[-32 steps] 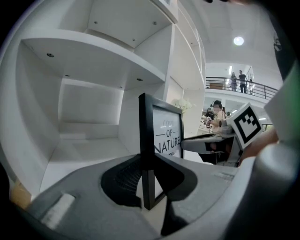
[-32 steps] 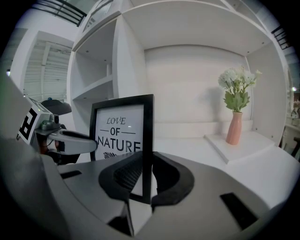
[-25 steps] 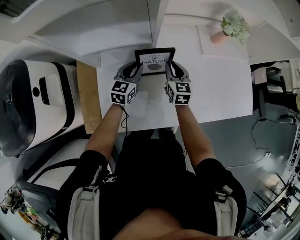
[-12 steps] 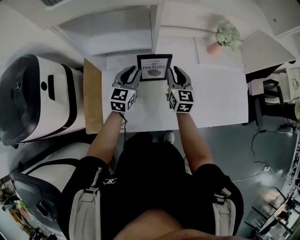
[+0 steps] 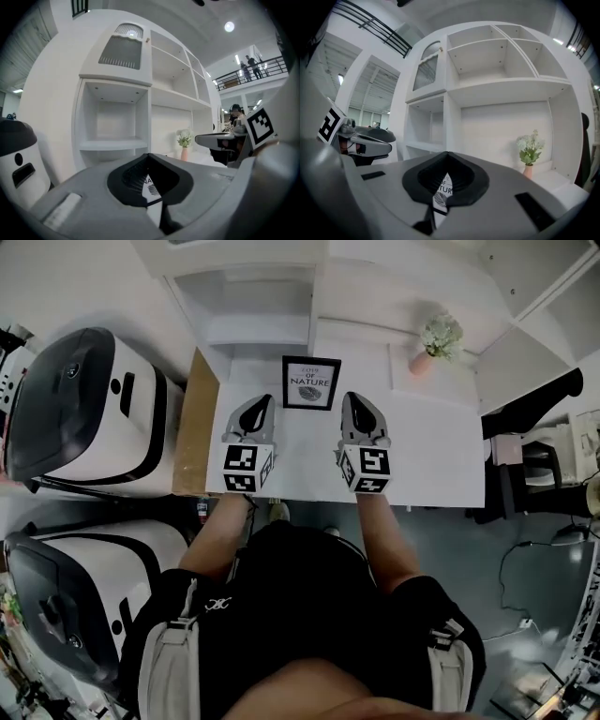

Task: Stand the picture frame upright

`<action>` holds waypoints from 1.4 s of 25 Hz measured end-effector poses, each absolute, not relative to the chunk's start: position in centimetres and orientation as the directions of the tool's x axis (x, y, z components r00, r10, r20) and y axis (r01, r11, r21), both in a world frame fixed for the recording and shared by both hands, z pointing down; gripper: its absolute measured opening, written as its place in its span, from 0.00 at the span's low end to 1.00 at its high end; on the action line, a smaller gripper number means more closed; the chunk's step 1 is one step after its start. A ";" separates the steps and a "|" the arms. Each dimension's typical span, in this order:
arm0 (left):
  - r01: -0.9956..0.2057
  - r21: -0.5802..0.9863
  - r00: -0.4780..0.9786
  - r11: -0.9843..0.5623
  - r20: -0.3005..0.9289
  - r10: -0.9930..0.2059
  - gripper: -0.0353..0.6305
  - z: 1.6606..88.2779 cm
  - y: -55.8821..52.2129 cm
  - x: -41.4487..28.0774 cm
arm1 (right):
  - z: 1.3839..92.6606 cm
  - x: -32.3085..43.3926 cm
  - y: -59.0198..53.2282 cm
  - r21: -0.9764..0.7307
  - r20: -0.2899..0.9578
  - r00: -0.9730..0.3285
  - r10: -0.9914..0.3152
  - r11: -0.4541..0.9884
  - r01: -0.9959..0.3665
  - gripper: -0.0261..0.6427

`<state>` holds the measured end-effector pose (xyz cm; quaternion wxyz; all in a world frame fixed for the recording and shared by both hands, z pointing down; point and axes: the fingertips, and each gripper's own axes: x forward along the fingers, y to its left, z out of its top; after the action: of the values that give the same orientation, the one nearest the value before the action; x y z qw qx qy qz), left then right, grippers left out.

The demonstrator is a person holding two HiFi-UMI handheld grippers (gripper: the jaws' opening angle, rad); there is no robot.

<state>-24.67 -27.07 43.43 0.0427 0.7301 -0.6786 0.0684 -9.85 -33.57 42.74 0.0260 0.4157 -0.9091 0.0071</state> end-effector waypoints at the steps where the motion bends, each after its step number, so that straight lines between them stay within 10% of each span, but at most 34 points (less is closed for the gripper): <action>1: -0.997 -0.032 0.061 -0.067 0.159 -0.985 0.08 43.1 -26.2 -24.3 | 42.3 -9.4 -32.9 0.011 0.048 -0.654 -0.755 0.655 -0.755 0.04; 35: -0.998 -0.053 -0.024 0.019 0.094 -0.995 0.08 37.1 -20.5 -20.0 | 38.4 -5.0 -28.7 -0.022 -0.041 -0.657 -0.753 0.658 -0.753 0.04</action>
<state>-20.03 -20.49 37.05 0.0153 0.6983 -0.7138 0.0517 -5.03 -28.68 38.45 -0.0231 0.4136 -0.9102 0.0016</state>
